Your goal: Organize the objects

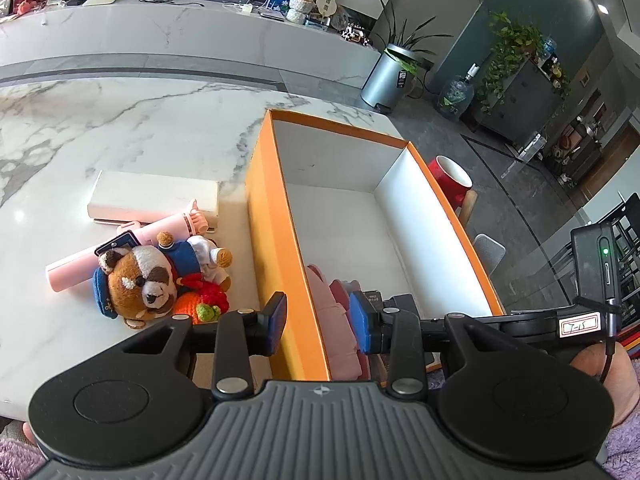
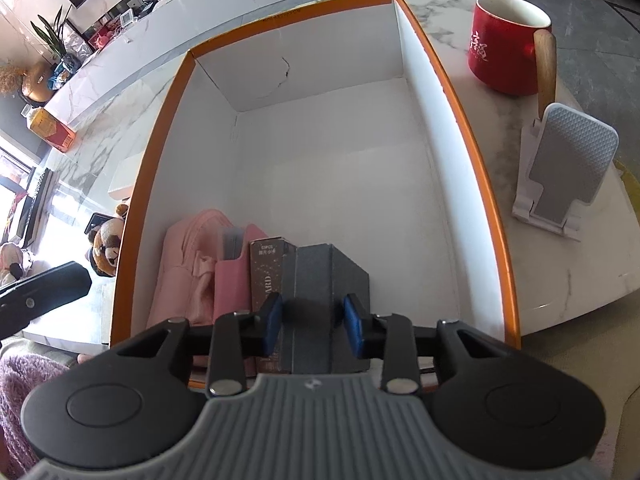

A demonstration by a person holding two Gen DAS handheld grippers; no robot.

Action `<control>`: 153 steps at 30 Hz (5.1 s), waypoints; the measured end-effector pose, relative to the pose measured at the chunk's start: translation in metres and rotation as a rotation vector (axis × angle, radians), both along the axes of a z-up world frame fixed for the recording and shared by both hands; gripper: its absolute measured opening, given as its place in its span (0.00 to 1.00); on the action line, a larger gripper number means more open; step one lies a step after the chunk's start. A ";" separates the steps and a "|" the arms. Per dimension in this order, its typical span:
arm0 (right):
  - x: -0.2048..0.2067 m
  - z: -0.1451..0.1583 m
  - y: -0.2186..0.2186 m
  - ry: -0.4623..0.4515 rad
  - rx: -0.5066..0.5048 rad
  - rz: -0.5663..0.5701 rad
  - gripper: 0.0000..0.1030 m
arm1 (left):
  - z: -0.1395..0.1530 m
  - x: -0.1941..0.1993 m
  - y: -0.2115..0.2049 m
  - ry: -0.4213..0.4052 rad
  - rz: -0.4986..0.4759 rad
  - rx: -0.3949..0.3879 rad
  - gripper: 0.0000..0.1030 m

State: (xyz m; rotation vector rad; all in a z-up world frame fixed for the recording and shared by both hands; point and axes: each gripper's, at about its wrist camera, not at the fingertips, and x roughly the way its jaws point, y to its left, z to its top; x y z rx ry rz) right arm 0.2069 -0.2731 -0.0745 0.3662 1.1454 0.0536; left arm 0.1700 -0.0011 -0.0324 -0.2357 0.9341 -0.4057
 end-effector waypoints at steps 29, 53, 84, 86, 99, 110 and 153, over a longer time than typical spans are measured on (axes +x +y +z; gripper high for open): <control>-0.007 0.010 0.001 -0.008 -0.049 0.066 0.43 | 0.004 -0.007 0.002 -0.019 -0.003 0.005 0.39; -0.027 0.075 0.086 -0.298 -0.097 0.345 0.44 | 0.017 -0.033 0.063 -0.054 0.097 0.072 0.40; 0.007 0.000 0.228 -0.019 -0.553 1.060 0.37 | -0.056 -0.009 0.100 0.161 0.082 -0.062 0.55; 0.011 -0.003 0.228 -0.012 -0.531 1.051 0.39 | -0.058 -0.007 0.103 0.170 0.086 -0.066 0.55; 0.014 -0.001 0.237 -0.074 -0.484 1.106 0.68 | -0.072 0.003 0.117 0.192 0.119 -0.098 0.45; 0.031 -0.010 0.256 -0.065 -0.512 1.382 0.68 | -0.073 0.007 0.113 0.175 0.083 -0.104 0.30; -0.007 0.068 0.037 0.005 -0.640 1.276 0.61 | -0.080 0.018 0.017 0.219 0.031 0.340 0.65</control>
